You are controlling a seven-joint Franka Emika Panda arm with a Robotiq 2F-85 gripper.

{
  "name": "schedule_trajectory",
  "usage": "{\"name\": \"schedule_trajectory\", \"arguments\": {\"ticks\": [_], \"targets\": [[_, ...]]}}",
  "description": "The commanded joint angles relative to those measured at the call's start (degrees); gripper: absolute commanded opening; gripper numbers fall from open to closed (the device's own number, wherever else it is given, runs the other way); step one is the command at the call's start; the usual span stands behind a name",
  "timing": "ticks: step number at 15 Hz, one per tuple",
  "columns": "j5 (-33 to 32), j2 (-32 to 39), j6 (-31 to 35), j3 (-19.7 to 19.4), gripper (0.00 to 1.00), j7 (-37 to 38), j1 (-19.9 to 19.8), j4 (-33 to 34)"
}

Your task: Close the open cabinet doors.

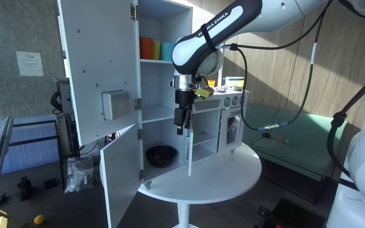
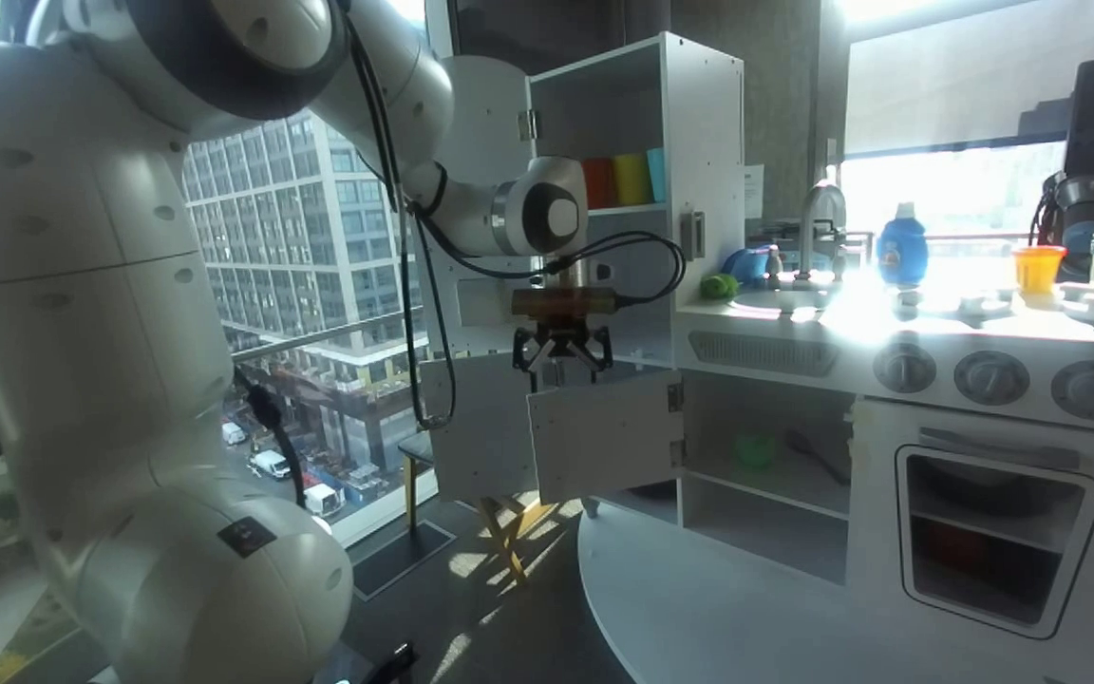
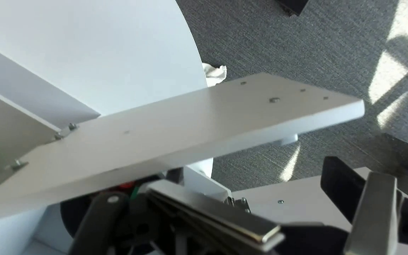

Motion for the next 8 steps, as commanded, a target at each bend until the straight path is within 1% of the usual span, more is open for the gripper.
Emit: {"name": "schedule_trajectory", "arguments": {"ticks": [1, 3, 5, 7, 8], "targets": [[1.5, -5.1, 2.5, -1.6, 1.00, -1.2, -1.9, -7.5], [1.3, -7.9, 3.7, -2.8, 1.00, -0.8, -2.8, -11.2], [-1.1, -11.5, 5.4, -3.6, 1.00, 1.0, -3.8, -14.7], [-4.1, -14.4, 9.0, -4.4, 1.00, 3.7, -5.1, -17.4], [-4.2, -14.9, 11.5, -5.0, 1.00, 5.0, -5.6, -18.0]]}}
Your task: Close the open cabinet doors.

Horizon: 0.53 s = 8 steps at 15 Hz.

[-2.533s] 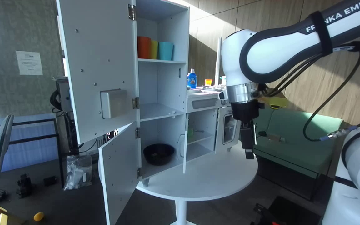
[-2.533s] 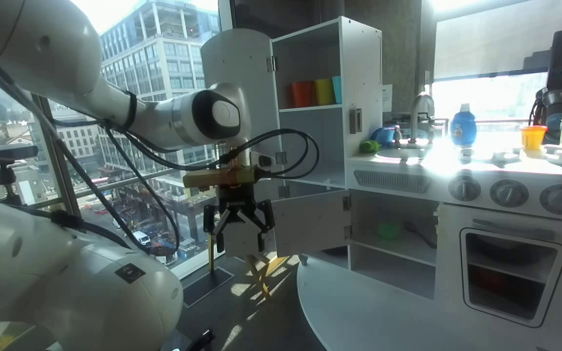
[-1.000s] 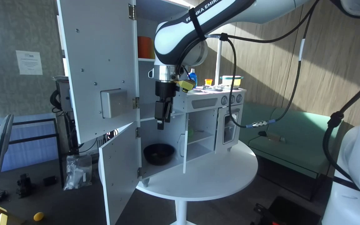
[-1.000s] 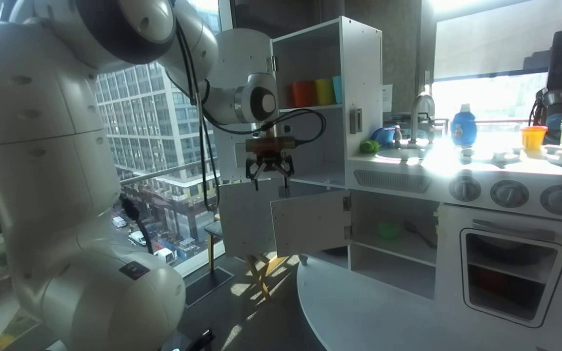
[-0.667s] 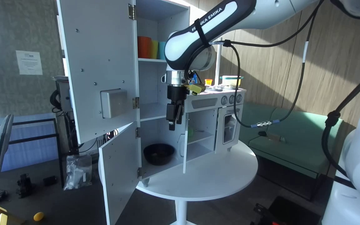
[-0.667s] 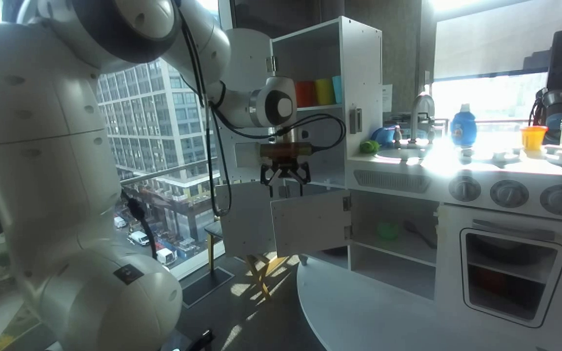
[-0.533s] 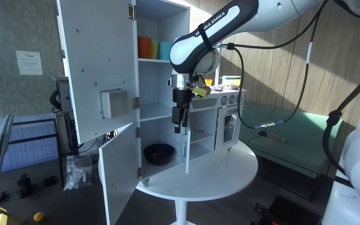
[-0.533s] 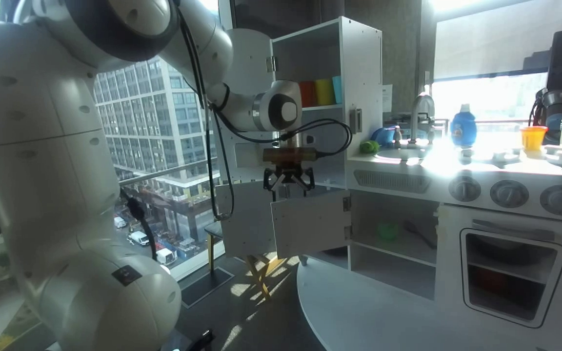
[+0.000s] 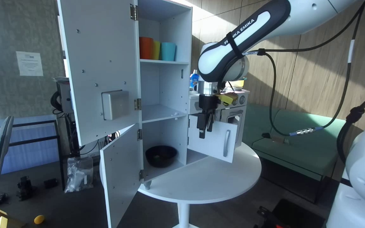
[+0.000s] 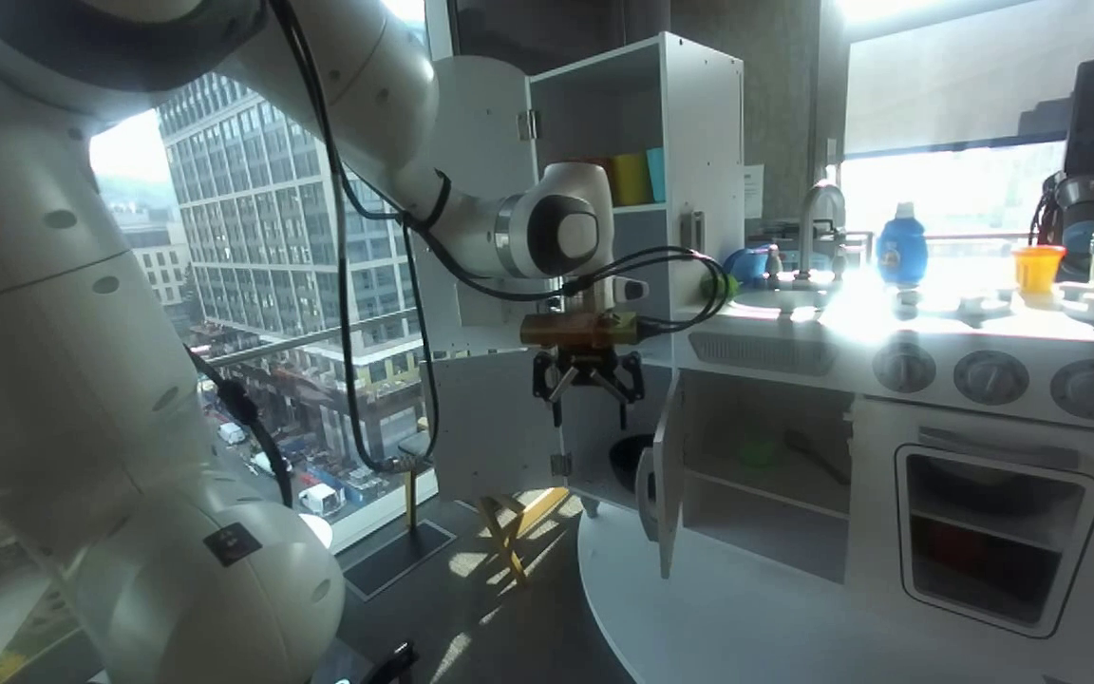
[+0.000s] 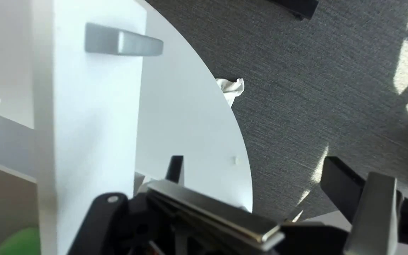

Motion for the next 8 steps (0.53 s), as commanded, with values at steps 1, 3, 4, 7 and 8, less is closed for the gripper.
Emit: {"name": "schedule_trajectory", "arguments": {"ticks": [1, 3, 4, 7, 8], "targets": [[-2.3, -5.5, 7.8, -1.4, 1.00, 4.9, -1.9, -5.0], [-4.5, -3.8, 12.1, -1.8, 1.00, 9.5, -3.7, -4.8], [-4.9, -2.4, 13.8, -2.3, 1.00, 11.7, -4.5, -4.3], [-8.3, 0.9, 18.4, -2.4, 1.00, 19.3, -7.4, -3.3], [-9.8, 1.6, 20.3, -2.4, 1.00, 22.2, -8.5, -3.2]]}}
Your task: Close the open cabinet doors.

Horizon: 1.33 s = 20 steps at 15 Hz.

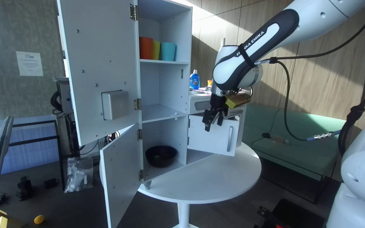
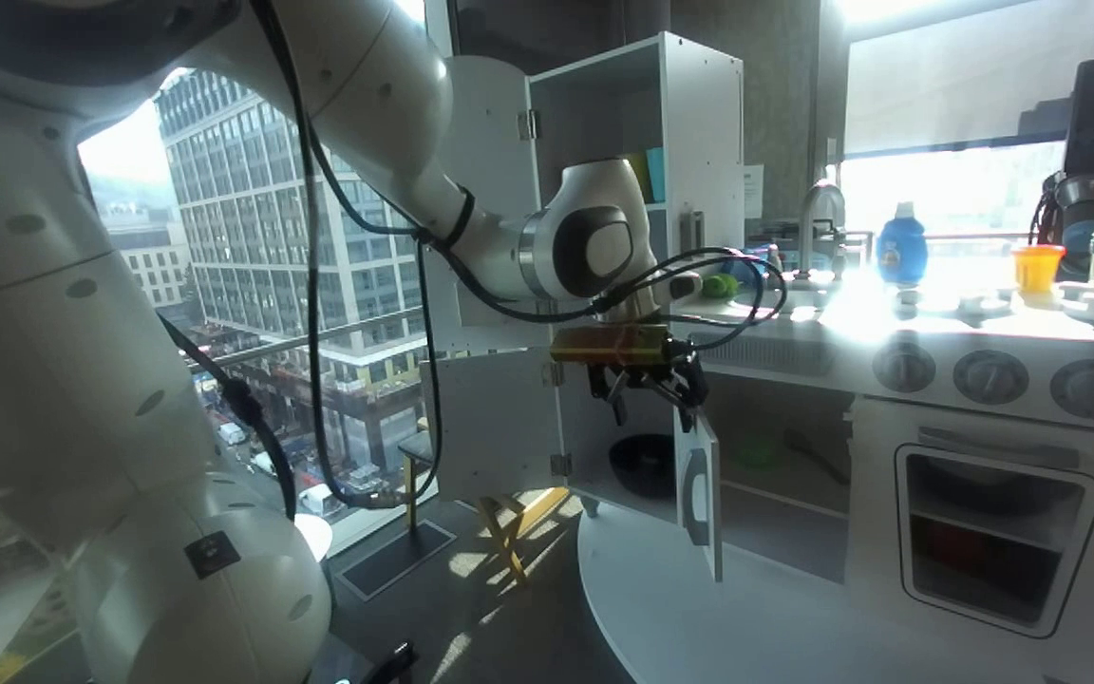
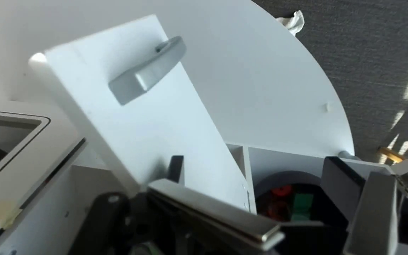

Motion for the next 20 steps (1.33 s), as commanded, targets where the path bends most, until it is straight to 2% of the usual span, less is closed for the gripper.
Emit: {"name": "schedule_trajectory", "arguments": {"ticks": [1, 6, 11, 13, 16, 20], "targets": [[-5.9, 3.3, 7.0, 0.2, 1.00, 11.0, -3.5, 1.0], [-19.6, 4.0, 15.0, 1.8, 1.00, 29.7, -8.0, 0.7], [-30.0, 8.9, 11.5, 3.3, 1.00, 43.4, -8.8, 5.0], [-36.8, 10.7, 8.5, 3.3, 1.00, 51.0, -8.1, 7.6], [-38.6, 12.9, 6.4, 2.0, 1.00, 55.2, -5.6, 10.4], [-36.9, 16.0, 7.0, 0.7, 1.00, 54.1, -3.9, 12.5]]}}
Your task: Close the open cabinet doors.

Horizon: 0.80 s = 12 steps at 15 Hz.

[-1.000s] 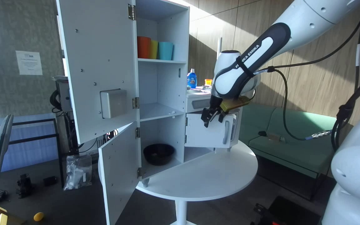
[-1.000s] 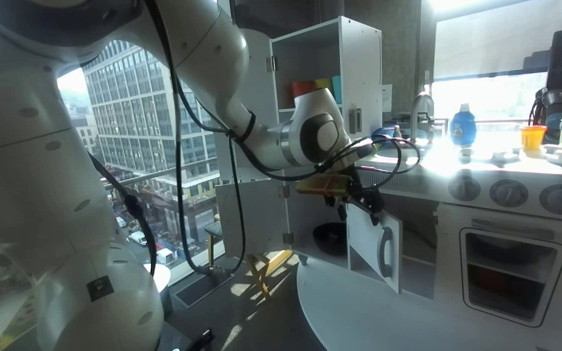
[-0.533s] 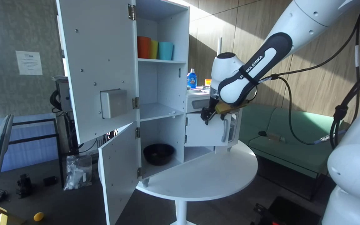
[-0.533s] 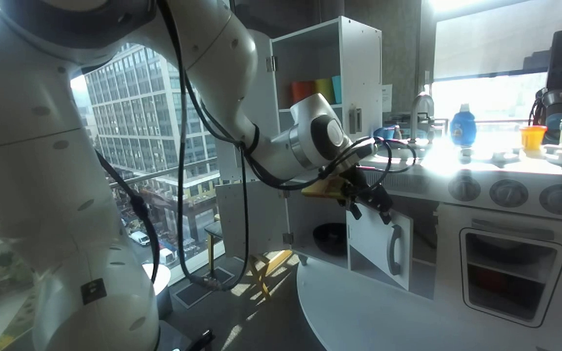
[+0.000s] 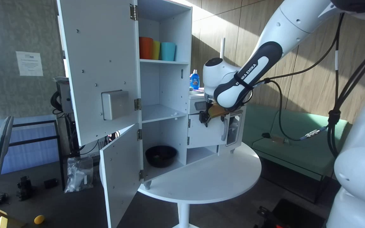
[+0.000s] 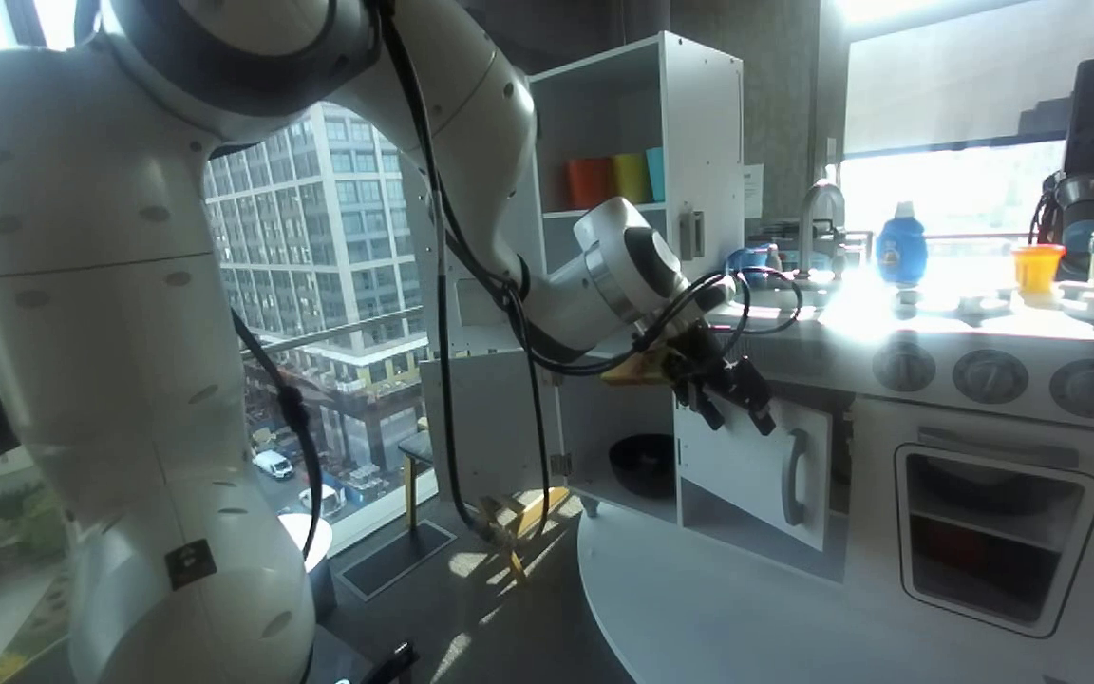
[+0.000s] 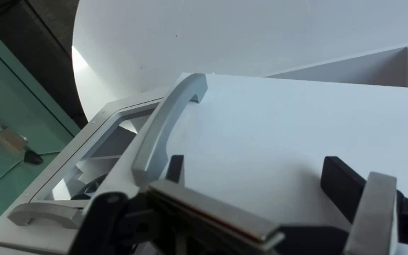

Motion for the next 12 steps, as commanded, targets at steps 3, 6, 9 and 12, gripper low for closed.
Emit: {"name": "schedule_trajectory", "arguments": {"ticks": [3, 6, 9, 12], "targets": [[0.1, 1.2, 6.7, -2.3, 1.00, -1.9, 2.6, 0.9], [0.2, -2.3, 13.3, -2.9, 1.00, -6.5, 2.8, -3.2], [9.1, -7.9, 10.1, -1.0, 1.00, -19.4, 4.5, -9.3], [22.3, -15.8, 7.2, 1.8, 1.00, -32.1, 9.3, -16.2]]}}
